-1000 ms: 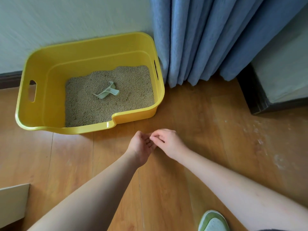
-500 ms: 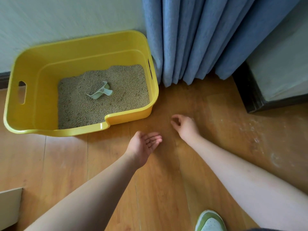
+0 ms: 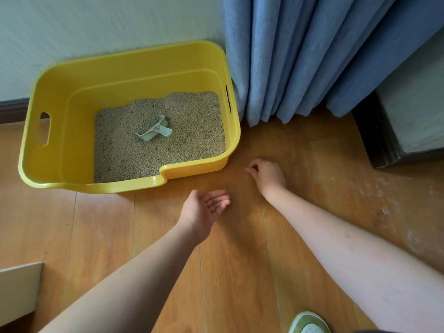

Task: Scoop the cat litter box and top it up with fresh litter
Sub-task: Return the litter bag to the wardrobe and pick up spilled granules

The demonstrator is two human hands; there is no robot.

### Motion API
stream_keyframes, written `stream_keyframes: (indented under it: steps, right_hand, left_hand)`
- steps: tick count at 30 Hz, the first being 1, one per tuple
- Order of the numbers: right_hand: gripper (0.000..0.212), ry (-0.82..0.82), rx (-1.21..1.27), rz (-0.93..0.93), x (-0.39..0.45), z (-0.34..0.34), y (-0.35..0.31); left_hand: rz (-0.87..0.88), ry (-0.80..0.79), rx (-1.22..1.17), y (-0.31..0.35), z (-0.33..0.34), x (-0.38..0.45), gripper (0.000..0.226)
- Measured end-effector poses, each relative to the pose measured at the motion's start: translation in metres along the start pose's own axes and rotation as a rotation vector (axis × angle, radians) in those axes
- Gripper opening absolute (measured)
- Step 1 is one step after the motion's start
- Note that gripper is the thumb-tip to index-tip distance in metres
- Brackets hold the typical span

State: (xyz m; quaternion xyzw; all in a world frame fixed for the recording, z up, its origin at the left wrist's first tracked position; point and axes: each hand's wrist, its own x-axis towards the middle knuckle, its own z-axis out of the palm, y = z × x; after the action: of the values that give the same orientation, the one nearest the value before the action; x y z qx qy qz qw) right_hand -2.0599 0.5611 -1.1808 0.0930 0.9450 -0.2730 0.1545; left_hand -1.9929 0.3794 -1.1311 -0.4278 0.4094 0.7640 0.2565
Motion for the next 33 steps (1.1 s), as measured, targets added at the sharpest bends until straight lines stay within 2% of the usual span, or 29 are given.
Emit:
stream_keyframes:
  steps: [5,7,9,12,15,20,25,33]
  right_hand:
    - [0.023,0.028,0.132,0.003,-0.018,-0.015,-0.011]
    - [0.018,0.028,0.214,-0.08,-0.038,-0.024,-0.017]
    - [0.013,-0.045,0.243,-0.186,-0.061,-0.028,-0.023]
    - [0.019,-0.05,0.266,-0.26,-0.076,-0.027,-0.019]
    - [0.025,0.047,0.306,-0.143,-0.068,-0.029,-0.002]
    - [0.031,0.007,0.158,-0.021,-0.046,-0.021,0.021]
    - [0.034,-0.078,0.03,-0.068,-0.032,-0.004,0.023]
    - [0.022,-0.024,-0.021,-0.042,-0.026,0.002,0.016]
  left_hand:
    - [-0.024,0.008,0.01,-0.004,0.01,0.003,0.051]
    - [-0.043,0.0,0.013,-0.006,0.018,0.005,0.051]
    - [-0.055,-0.027,0.001,-0.01,0.028,0.005,0.049]
    - [-0.058,-0.053,-0.001,-0.017,0.039,0.004,0.043]
    - [-0.05,-0.06,0.059,-0.021,0.042,0.008,0.049]
    - [-0.04,-0.043,0.081,-0.02,0.035,0.011,0.051]
    - [-0.034,-0.033,0.072,-0.016,0.028,0.01,0.05]
    - [-0.033,0.001,0.045,-0.013,0.02,0.01,0.05]
